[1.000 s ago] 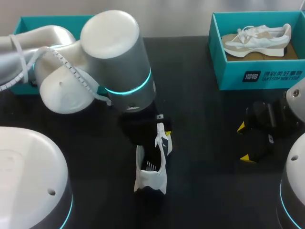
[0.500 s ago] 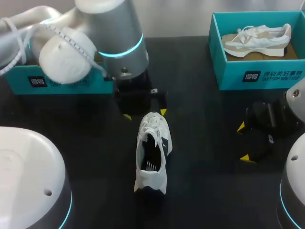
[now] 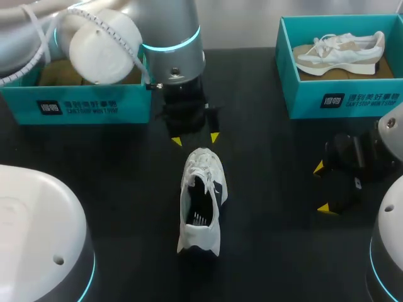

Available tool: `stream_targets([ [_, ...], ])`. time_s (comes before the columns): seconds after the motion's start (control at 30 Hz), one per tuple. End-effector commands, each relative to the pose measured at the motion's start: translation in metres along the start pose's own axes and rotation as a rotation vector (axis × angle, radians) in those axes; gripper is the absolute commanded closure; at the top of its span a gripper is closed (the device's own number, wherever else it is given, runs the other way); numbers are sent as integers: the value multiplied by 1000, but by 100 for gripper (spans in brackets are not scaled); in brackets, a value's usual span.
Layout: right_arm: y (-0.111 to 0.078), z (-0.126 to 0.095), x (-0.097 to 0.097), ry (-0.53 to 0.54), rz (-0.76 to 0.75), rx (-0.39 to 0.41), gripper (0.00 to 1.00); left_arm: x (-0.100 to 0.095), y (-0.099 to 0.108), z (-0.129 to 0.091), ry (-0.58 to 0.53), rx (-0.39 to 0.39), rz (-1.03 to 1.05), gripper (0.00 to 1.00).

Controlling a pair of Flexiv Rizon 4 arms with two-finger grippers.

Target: Take the shoe out of the shoebox, open the shoe tongue, remove and reinsert the insole, then place the shoe into the shoebox

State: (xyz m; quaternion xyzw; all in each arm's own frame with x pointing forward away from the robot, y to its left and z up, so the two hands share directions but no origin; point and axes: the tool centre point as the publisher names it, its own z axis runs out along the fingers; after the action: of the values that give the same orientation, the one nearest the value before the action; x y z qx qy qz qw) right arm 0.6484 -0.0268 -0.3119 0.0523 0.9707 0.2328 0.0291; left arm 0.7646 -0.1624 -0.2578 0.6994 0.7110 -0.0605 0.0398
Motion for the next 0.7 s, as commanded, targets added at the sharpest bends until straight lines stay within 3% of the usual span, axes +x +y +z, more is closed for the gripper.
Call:
stream_targets([
  [0.03, 0, 0, 2, -3, 0, 1, 0, -4, 2, 5, 10, 12, 3, 52],
  [0.7, 0, 0, 2, -3, 0, 1, 0, 5, -27, 50, 45, 106, 6, 76],
])
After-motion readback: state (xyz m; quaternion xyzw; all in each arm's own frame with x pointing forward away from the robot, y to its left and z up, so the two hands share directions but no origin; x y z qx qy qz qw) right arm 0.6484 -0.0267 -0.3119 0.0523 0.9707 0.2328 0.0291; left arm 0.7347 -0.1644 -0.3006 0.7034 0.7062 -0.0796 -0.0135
